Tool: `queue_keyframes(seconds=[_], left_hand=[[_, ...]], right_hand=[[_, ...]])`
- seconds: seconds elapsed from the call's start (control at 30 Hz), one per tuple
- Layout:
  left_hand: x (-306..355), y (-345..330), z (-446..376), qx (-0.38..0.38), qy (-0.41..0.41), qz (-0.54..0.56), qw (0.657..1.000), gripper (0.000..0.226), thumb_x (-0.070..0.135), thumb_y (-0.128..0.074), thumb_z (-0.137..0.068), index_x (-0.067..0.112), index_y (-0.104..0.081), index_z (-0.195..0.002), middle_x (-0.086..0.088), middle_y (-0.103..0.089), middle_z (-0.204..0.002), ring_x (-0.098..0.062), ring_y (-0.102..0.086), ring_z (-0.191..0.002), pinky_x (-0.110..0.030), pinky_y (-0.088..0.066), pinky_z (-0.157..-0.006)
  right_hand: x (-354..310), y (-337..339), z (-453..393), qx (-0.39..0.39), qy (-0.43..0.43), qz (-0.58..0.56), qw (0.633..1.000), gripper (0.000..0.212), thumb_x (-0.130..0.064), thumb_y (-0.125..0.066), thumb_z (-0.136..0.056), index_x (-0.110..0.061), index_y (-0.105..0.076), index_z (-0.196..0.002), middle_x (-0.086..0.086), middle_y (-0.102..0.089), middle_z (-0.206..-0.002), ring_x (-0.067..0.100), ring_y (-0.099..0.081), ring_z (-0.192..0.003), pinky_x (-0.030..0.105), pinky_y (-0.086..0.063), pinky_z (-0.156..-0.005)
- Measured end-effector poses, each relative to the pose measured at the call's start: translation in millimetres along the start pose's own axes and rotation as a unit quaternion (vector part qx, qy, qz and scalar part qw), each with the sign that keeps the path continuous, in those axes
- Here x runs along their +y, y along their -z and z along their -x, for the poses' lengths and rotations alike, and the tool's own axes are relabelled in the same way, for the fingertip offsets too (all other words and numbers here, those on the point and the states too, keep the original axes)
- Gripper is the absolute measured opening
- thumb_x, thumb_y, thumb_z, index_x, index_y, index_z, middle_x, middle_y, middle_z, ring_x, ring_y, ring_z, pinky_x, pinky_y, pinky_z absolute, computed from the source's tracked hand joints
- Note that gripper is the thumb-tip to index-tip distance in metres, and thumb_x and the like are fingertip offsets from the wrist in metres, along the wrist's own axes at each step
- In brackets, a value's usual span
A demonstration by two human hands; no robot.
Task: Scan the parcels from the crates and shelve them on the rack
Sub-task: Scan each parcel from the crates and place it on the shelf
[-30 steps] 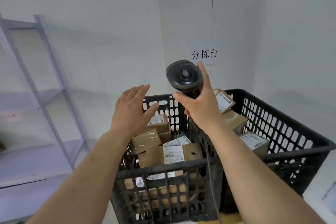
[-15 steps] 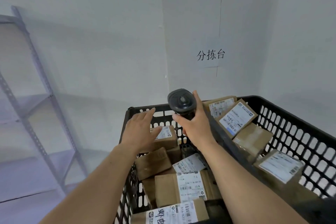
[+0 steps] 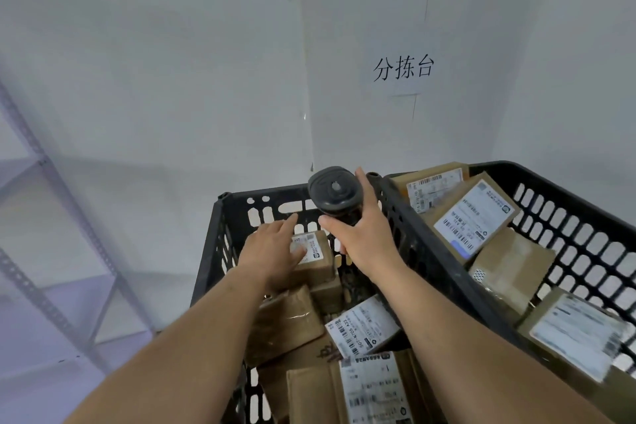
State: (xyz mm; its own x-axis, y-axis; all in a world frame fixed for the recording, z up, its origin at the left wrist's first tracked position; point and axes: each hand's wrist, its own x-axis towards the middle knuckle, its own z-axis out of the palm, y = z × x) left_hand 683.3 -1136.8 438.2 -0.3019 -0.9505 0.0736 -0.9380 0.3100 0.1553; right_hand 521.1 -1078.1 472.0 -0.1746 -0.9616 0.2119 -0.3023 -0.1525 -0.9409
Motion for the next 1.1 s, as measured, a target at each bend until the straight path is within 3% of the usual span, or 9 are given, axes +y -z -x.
queue_keyframes(seconds=[0.07, 0.17, 0.27, 0.4, 0.67, 0.73, 0.8, 0.9, 1.1], left_hand=[[-8.5, -11.9, -11.7, -0.034, 0.013, -0.012, 0.999, 0.069, 0.044, -0.045, -0.098, 0.023, -0.013, -0.154, -0.003, -0.03, -0.156, -0.024, -0.027, -0.142, -0.041, -0.03, -0.111], [-16.9, -26.0, -25.3, -0.077, 0.032, -0.035, 0.996, 0.069, 0.044, -0.044, -0.097, 0.023, -0.012, -0.154, -0.005, -0.027, -0.156, -0.025, -0.028, -0.14, -0.042, -0.03, -0.11], [-21.1, -38.2, -35.5, -0.099, 0.028, -0.056, 0.993, 0.075, 0.049, -0.049, -0.094, 0.024, -0.012, -0.154, -0.006, -0.028, -0.155, -0.026, -0.03, -0.139, -0.044, -0.03, -0.112], [-24.2, -46.2, -43.6, -0.113, 0.033, -0.053, 0.992, 0.083, 0.05, -0.053, -0.09, 0.025, -0.007, -0.154, -0.005, -0.023, -0.158, -0.027, -0.026, -0.142, -0.047, -0.025, -0.115], [-23.2, -42.2, -46.4, -0.143, 0.055, -0.092, 0.984, 0.104, 0.064, -0.063, -0.077, 0.026, -0.004, -0.154, -0.011, -0.02, -0.156, -0.031, -0.017, -0.144, -0.056, -0.008, -0.118], [-18.0, -35.3, -42.9, -0.131, 0.035, -0.14, 0.981, 0.108, 0.064, -0.067, -0.074, 0.024, -0.006, -0.154, -0.014, -0.02, -0.154, -0.033, -0.017, -0.143, -0.056, -0.007, -0.118], [-16.3, -28.7, -39.0, -0.119, 0.017, -0.168, 0.978, 0.102, 0.059, -0.068, -0.075, 0.024, -0.012, -0.153, -0.014, -0.023, -0.151, -0.033, -0.02, -0.142, -0.053, -0.013, -0.118], [-19.8, -15.3, -31.4, -0.122, 0.012, -0.143, 0.982, 0.084, 0.051, -0.069, -0.078, 0.026, -0.027, -0.147, -0.011, -0.033, -0.141, -0.029, -0.031, -0.133, -0.045, -0.032, -0.109], [-24.8, 1.3, -24.2, -0.168, 0.013, -0.011, 0.986, 0.07, 0.05, -0.076, -0.07, 0.036, -0.034, -0.125, 0.0, -0.038, -0.127, -0.024, -0.042, -0.116, -0.046, -0.046, -0.097]], right_hand=[[11.6, -1.3, -7.1, 0.002, -0.007, 0.005, 1.0, 0.099, -0.022, -0.076, -0.085, -0.039, -0.009, -0.156, -0.017, -0.047, -0.136, -0.009, -0.055, -0.098, 0.005, -0.046, -0.086], [23.0, -1.3, -15.4, 0.006, -0.02, 0.002, 1.0, 0.102, -0.023, -0.078, -0.083, -0.041, -0.009, -0.155, -0.015, -0.046, -0.143, 0.01, -0.056, -0.116, 0.044, -0.05, -0.102], [30.5, -0.5, -22.6, 0.006, -0.023, 0.007, 1.0, 0.103, -0.025, -0.08, -0.081, -0.044, -0.009, -0.154, -0.017, -0.048, -0.138, 0.017, -0.058, -0.102, 0.054, -0.051, -0.098], [38.1, 1.5, -26.5, 0.008, -0.032, 0.006, 0.999, 0.103, -0.024, -0.08, -0.082, -0.044, -0.01, -0.154, -0.036, -0.043, -0.109, 0.017, -0.057, -0.093, 0.052, -0.054, -0.093], [35.9, 1.3, -20.3, 0.005, -0.016, 0.007, 1.0, 0.102, -0.026, -0.079, -0.082, -0.045, -0.01, -0.154, -0.036, -0.045, -0.114, 0.015, -0.058, -0.095, 0.052, -0.055, -0.092], [32.2, 1.5, -18.9, 0.006, -0.01, 0.005, 1.0, 0.101, -0.025, -0.079, -0.082, -0.045, -0.011, -0.154, -0.03, -0.048, -0.123, 0.01, -0.059, -0.092, 0.043, -0.057, -0.092], [26.4, 2.3, -16.5, 0.004, -0.004, 0.003, 1.0, 0.1, -0.023, -0.078, -0.083, -0.043, -0.011, -0.154, -0.031, -0.047, -0.119, 0.001, -0.059, -0.091, 0.03, -0.055, -0.092], [16.3, 3.5, -10.8, 0.001, 0.006, -0.003, 1.0, 0.1, -0.023, -0.077, -0.083, -0.044, -0.01, -0.154, -0.036, -0.043, -0.109, 0.013, -0.057, -0.09, 0.05, -0.054, -0.095], [7.2, 6.4, 0.1, 0.008, 0.007, -0.027, 1.0, 0.099, -0.023, -0.077, -0.083, -0.047, -0.011, -0.153, -0.034, -0.045, -0.109, 0.008, -0.052, -0.08, 0.054, -0.052, -0.096]])
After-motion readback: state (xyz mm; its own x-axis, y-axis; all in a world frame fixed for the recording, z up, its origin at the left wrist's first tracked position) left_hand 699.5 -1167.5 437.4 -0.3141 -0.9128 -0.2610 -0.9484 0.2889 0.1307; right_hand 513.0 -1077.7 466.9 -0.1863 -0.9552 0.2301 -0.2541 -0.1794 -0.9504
